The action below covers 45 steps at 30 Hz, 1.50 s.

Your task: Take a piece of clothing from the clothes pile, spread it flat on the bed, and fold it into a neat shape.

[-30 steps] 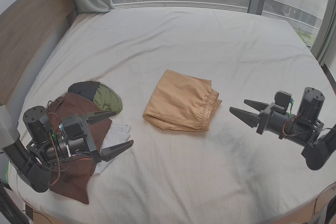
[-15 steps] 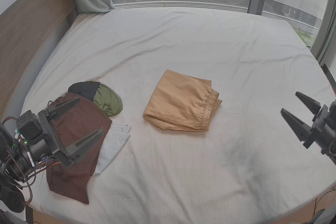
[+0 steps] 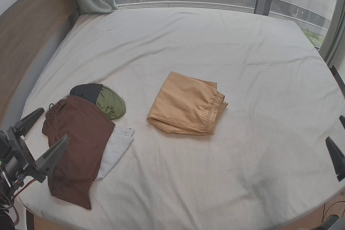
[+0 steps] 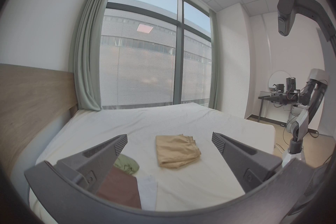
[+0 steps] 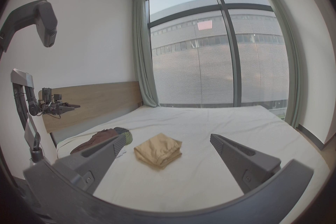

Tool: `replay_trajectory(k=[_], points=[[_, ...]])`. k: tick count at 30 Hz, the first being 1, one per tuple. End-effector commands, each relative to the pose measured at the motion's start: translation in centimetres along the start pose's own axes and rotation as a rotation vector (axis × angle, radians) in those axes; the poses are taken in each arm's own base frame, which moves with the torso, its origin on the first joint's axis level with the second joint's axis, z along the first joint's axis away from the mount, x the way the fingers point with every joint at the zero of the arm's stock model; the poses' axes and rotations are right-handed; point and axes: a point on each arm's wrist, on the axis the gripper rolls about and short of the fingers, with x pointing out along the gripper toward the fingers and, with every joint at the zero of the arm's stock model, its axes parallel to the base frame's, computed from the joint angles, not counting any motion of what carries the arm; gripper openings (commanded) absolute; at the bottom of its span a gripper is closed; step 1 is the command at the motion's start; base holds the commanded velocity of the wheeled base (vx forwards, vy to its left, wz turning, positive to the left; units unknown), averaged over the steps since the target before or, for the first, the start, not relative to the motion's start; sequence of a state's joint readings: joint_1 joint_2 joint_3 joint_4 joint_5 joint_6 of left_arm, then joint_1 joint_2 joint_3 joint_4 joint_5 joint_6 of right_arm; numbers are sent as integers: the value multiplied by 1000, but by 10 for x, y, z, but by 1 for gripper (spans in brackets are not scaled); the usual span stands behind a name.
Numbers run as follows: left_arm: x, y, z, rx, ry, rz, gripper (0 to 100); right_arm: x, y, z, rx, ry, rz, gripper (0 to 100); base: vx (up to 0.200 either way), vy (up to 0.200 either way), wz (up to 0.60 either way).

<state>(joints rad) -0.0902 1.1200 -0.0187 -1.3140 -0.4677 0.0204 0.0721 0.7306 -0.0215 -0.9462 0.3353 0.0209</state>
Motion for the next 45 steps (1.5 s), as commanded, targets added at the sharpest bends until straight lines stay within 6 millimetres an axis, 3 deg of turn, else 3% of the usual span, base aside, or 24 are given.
replay_trajectory(k=[1, 4, 6, 9, 14, 17, 25, 32, 36, 39, 45], points=[[-53, -23, 5, 13, 6, 84, 100, -65, 22, -20, -17, -42, -27, 100, 0, 0, 0], [-60, -26, 3, 14, 10, 94, 100, -71, 24, -26, -13, -29, -33, 100, 0, 0, 0], [-80, -37, -2, 25, 21, 130, 100, -88, 31, -47, -5, 27, -64, 100, 0, 0, 0], [-93, -45, -12, 10, 57, 139, 100, -92, 31, -63, 40, 150, -102, 100, 0, 0, 0], [-121, -61, -38, -20, 133, 183, 100, -94, 26, -66, 21, 181, -348, 100, 0, 0, 0], [-136, -70, -59, -51, 188, 185, 100, -94, 26, -65, -65, 195, -360, 100, 0, 0, 0], [-137, -67, -57, -33, 172, 331, 100, -94, 26, -65, -31, 193, -365, 100, 0, 0, 0], [-137, -67, -57, -60, 169, 349, 100, -94, 27, -65, -23, 190, -322, 100, 0, 0, 0], [-141, -64, -67, -10, 283, 514, 100, -95, 26, -65, 59, 197, -384, 100, 0, 0, 0], [-140, -64, -65, -18, 263, 507, 100, -95, 24, -66, 49, 171, -449, 100, 0, 0, 0], [-140, -64, -65, -31, 261, 497, 100, -94, 26, -66, 59, 173, -390, 100, 0, 0, 0]])
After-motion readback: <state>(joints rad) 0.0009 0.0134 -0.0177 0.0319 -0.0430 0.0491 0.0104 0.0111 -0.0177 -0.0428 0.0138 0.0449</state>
